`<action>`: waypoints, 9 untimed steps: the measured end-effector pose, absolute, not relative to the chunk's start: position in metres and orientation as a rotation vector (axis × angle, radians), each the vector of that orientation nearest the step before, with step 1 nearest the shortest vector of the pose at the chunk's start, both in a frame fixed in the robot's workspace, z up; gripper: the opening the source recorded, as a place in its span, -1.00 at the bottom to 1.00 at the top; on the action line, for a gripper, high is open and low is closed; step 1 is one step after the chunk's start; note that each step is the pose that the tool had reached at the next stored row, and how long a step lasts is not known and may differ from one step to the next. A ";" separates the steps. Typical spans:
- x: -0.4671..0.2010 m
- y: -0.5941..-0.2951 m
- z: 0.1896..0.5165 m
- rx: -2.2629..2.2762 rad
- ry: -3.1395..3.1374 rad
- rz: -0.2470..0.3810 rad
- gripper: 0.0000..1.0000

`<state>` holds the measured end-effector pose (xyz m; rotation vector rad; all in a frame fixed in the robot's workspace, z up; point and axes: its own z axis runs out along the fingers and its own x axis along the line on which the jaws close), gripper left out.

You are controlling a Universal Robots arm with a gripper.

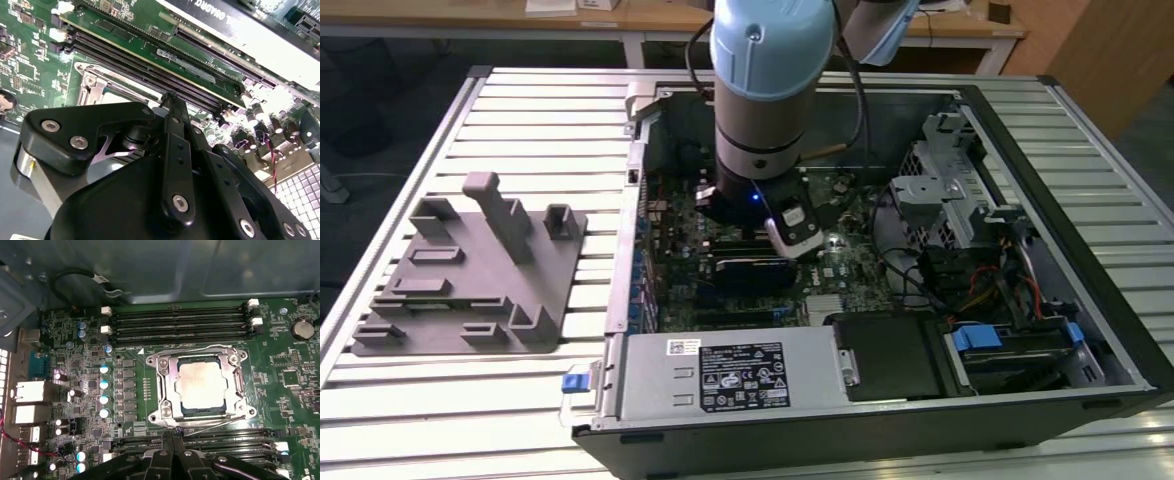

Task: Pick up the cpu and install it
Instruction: 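Install the second cpu locking lever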

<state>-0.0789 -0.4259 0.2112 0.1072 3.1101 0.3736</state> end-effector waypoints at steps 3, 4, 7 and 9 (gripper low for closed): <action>-0.080 -0.427 0.208 0.092 3.110 0.394 -0.79; -0.080 -0.427 0.207 0.088 3.109 0.404 -0.79; -0.080 -0.428 0.206 0.081 3.108 0.417 -0.79; -0.081 -0.429 0.205 0.080 3.108 0.419 -0.79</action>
